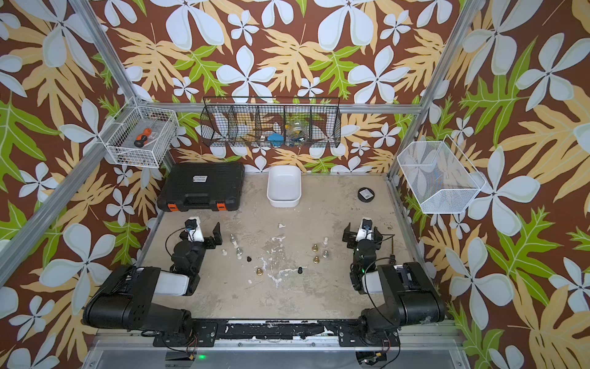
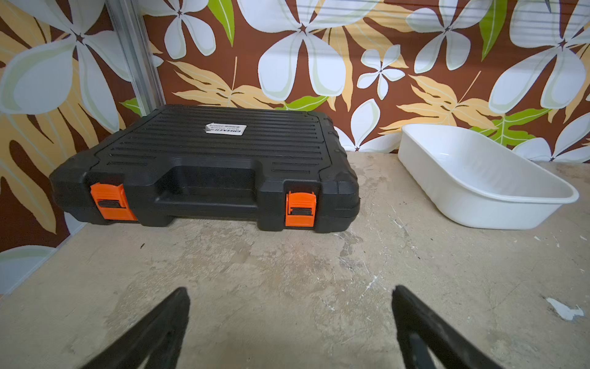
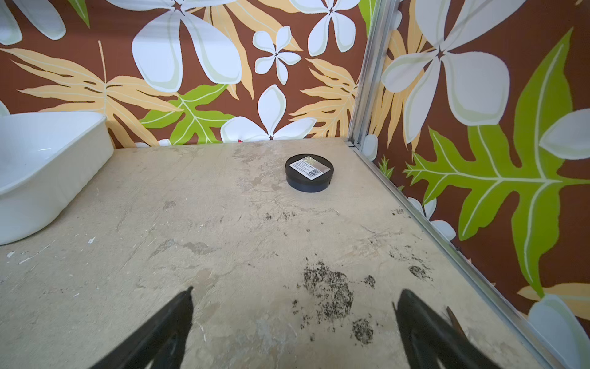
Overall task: Put the chess pieces into the storage box
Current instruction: Pick up the storage box at the center of the board.
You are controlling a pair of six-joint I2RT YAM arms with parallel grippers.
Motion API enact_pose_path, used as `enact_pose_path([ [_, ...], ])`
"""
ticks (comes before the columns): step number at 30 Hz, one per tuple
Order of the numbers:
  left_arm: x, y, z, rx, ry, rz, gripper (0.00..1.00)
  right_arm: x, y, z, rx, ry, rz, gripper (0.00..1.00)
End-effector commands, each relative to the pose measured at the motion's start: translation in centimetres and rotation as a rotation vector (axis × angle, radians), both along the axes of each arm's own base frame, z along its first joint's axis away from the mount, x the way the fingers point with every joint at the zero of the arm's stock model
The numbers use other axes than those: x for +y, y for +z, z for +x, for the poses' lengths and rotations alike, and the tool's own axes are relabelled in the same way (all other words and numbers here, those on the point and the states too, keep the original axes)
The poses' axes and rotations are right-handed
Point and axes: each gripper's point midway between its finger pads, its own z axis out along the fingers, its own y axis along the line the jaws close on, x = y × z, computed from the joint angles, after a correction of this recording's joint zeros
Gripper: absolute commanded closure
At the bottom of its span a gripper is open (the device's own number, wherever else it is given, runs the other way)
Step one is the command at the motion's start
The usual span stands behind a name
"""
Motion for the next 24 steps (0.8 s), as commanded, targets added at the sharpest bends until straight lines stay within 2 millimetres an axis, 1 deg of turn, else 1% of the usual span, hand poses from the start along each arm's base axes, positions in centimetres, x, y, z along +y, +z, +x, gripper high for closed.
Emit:
enact_pose_path([
  [1,0.1,0.3,0.1,-0.012,0.005,-0.002,0.00,-0.1,0.6,0.2,-0.021,-0.008,-0.008,0.00],
  [11,0.2,0.3,0.0,-0.013,0.007,-0.002,0.00,-0.1,0.6,0.2,-0.022,-0.009,-0.007,0.00],
  [14,0.6,0.3,0.2,-0.008,0.011,-0.025,0.00,-0.1,0.6,0.2,-0.023,-0.008,-0.005,0.00],
  [18,0.7,0.3,0.2,-0.011,0.013,-0.027,0.00,-0.1,0.7,0.2,-0.026,-0.009,-0.005,0.00],
  [19,0.9,0.5,0.1,-0.020,0.026,-0.029,0.00,-0.2,0.7,0.1,-0.028,-0.013,-0.005,0.00],
  [20,1.3,1.1,0.1,-0.029,0.048,-0.031,0.00,-0.8,1.5,-0.2,-0.058,-0.050,-0.003,0.00],
  [21,1.3,1.7,0.1,-0.028,0.054,-0.027,0.00,-0.6,1.5,-0.4,-0.055,-0.037,0.000,0.00],
  [22,1.6,2.9,0.1,-0.033,0.093,-0.022,0.00,-0.3,1.9,-0.3,-0.059,-0.024,-0.007,0.00],
  [23,2.3,4.1,0.1,-0.020,0.175,-0.039,0.00,0.2,3.5,0.3,-0.079,-0.009,-0.033,0.00],
  [24,3.1,5.4,0.2,-0.026,0.250,-0.120,0.00,1.3,4.0,1.3,-0.036,0.041,-0.051,0.00],
])
